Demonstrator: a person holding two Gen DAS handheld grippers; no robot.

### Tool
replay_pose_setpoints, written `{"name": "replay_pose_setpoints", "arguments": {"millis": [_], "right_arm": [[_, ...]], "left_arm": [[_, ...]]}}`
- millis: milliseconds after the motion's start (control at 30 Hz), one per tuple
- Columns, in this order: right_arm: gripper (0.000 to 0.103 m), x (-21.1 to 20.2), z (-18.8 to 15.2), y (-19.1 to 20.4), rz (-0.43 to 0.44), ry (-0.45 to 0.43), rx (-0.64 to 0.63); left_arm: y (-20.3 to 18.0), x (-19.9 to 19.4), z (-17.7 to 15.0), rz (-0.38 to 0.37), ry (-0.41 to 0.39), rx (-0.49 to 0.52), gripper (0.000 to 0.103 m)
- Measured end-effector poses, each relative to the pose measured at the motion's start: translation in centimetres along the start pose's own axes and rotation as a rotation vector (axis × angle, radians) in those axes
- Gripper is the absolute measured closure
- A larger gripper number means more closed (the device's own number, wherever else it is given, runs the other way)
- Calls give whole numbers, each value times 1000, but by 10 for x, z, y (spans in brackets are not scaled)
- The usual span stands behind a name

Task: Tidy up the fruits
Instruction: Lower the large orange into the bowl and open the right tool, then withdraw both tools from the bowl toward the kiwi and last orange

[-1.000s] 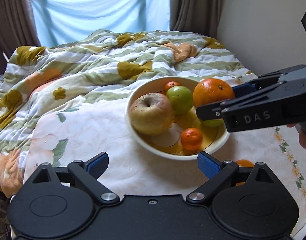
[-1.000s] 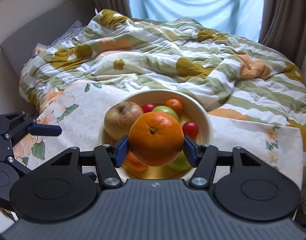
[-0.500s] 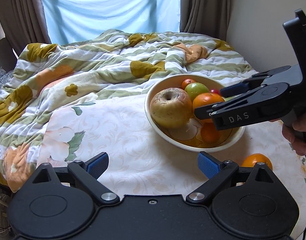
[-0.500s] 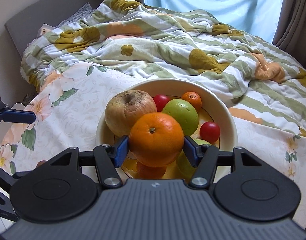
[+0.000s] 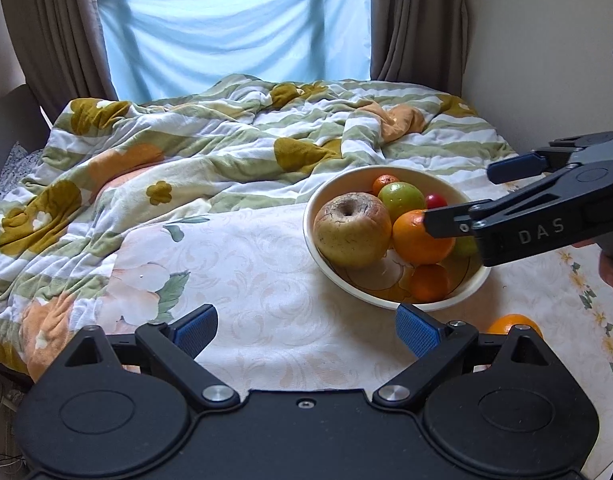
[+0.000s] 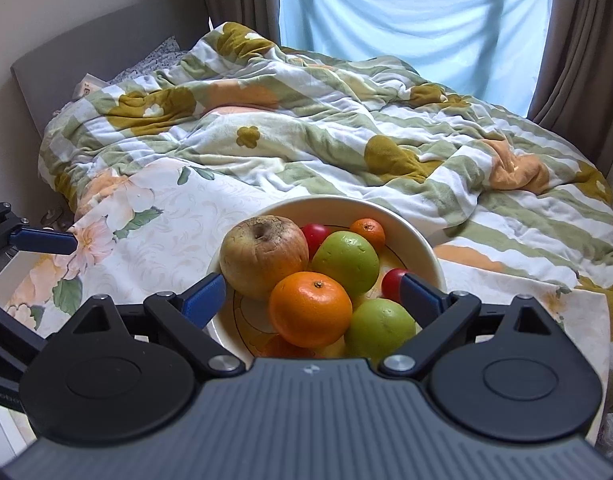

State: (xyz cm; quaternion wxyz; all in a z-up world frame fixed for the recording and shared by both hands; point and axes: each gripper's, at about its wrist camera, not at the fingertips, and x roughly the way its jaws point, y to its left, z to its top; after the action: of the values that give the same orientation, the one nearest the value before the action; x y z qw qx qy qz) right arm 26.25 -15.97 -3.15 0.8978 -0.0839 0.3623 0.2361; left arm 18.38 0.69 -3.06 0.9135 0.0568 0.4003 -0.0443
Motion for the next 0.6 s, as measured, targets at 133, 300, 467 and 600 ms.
{"name": "replay_pose_setpoints", "arguments": {"millis": [133, 300, 467, 600], "right_arm": [[0, -17, -4, -3, -19, -8, 24], [0, -55, -10, -6, -38, -37, 49], [0, -95, -15, -5, -62, -67, 65], [0, -122, -20, -1, -70, -84, 74]], "left_arm": [[0, -19, -1, 16, -30, -15, 5], [-7, -52, -4, 31, -102, -27, 5], [-14, -82, -8, 65, -154, -40, 5], [-14, -104, -16, 83, -180, -69, 4]]}}
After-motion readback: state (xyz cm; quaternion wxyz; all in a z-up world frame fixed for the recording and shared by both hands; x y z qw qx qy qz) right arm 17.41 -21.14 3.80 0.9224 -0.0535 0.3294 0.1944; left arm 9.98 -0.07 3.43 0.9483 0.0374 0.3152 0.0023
